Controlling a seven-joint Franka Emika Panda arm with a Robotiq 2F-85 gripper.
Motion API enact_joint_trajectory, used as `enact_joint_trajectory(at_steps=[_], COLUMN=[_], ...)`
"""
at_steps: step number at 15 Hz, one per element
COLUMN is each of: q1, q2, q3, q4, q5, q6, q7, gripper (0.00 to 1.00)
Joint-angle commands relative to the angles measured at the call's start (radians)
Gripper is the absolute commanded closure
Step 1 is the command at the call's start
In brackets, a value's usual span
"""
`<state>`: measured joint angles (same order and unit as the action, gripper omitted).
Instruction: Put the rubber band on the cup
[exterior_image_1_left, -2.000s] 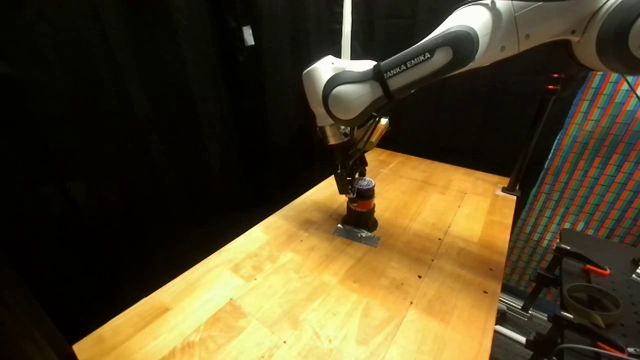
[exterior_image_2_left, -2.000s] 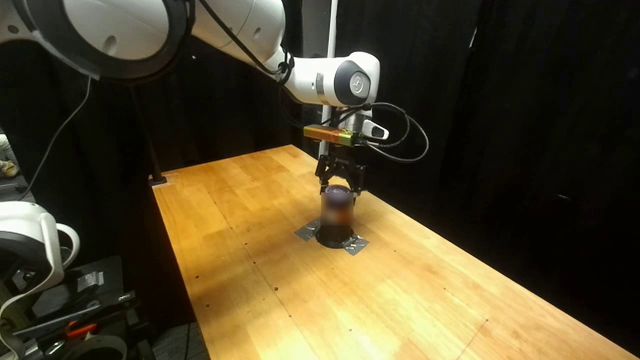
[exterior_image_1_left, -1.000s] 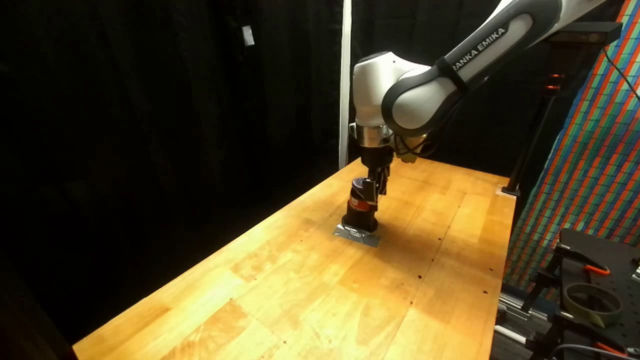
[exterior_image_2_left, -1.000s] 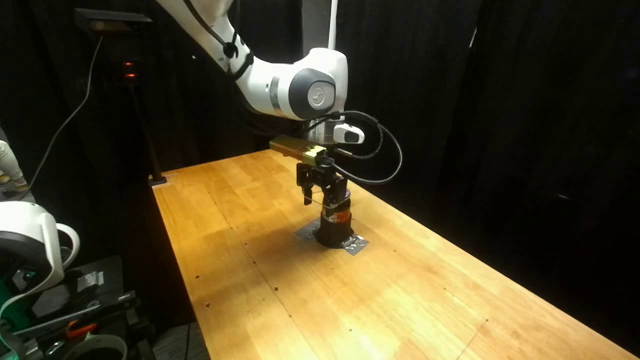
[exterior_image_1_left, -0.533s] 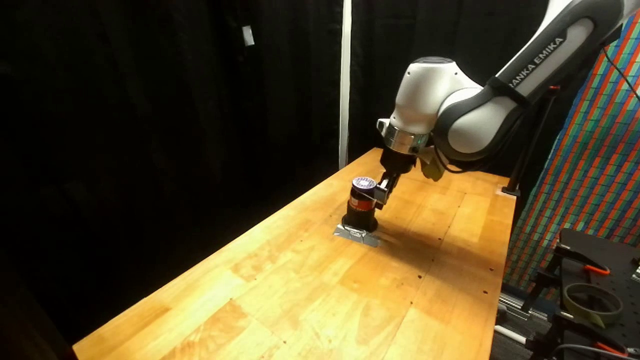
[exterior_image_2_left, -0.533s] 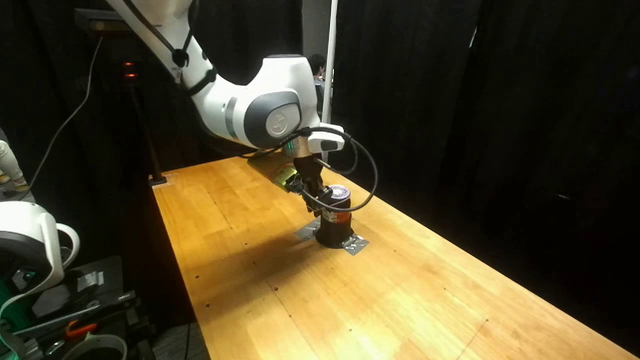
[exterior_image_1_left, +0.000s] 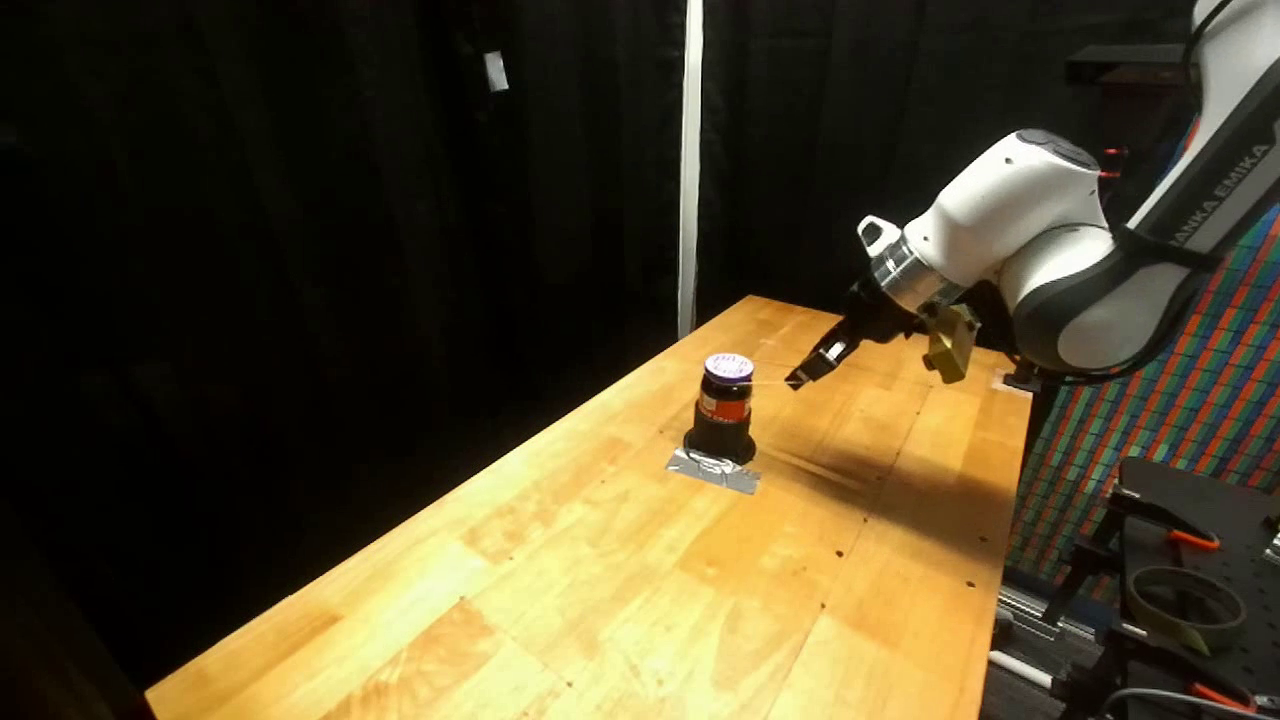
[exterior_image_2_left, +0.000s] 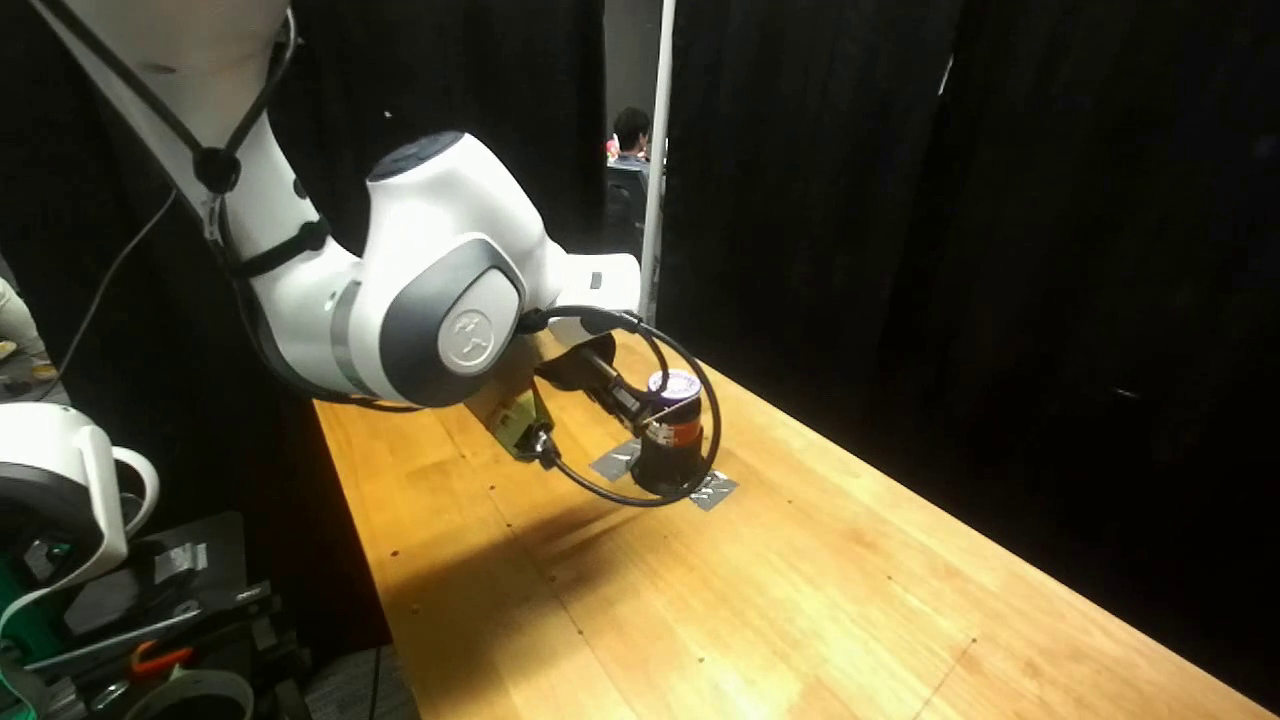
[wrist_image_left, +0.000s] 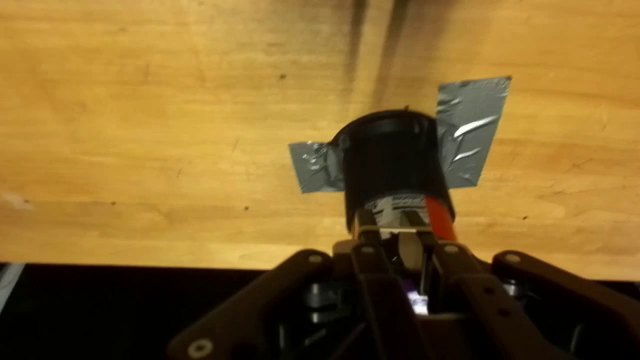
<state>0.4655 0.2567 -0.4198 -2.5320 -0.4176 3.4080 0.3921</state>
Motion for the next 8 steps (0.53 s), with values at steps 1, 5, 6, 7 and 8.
enact_joint_trajectory(at_steps=[1, 5, 6, 7, 8], q1=[0.265, 0.226, 0.215, 0.176, 0.143], q2=[0.045, 0.094, 0.123, 0.139, 0.162], q3=[-0.236, -0.020, 0.031, 0.115, 0.180], q4=[-0.100, -0.212, -0.231, -0.242, -0.252], q5=[0.259, 0.527, 0.561, 0.608, 0.637], q6=[0.270, 0.564, 0.641, 0.699, 0.757], q7=[-0.240, -0.405, -0.403, -0.424, -0.430], gripper=[0.81, 0.81, 0.79, 0.80, 0.80])
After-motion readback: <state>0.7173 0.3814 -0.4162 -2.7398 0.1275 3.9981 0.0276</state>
